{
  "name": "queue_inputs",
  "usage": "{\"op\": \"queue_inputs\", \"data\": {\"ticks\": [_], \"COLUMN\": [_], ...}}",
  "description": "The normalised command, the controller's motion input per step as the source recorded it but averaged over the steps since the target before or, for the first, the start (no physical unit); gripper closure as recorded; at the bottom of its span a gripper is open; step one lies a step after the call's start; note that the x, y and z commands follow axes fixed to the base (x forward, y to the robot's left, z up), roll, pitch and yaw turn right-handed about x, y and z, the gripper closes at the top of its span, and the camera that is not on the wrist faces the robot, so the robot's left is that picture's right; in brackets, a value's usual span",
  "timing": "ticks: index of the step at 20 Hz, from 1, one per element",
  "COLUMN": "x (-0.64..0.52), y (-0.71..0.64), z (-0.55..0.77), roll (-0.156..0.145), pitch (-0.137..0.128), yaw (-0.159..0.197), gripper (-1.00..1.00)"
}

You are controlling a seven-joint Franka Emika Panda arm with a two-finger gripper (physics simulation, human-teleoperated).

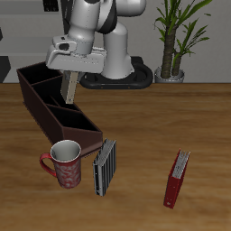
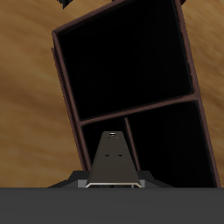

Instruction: Place the yellow book into the right desk caddy's front compartment

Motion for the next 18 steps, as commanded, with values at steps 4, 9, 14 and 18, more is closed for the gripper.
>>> {"op": "queue_inputs", "data": {"ticks": [4, 9, 14, 18], "x": [0.04, 0.10, 0.07, 0.04], "y": [-0.02, 0.06, 0.02, -0.04], "z": [-0.05, -0.16, -0.13, -0.14], "roll": [-0.007, 0.015, 0.009, -0.008], "pitch": [0.000, 0.024, 0.016, 0.019], "yaw": [-0.005, -0.002, 0.002, -0.011], "gripper": [1.00, 1.00, 1.00, 1.00]}}
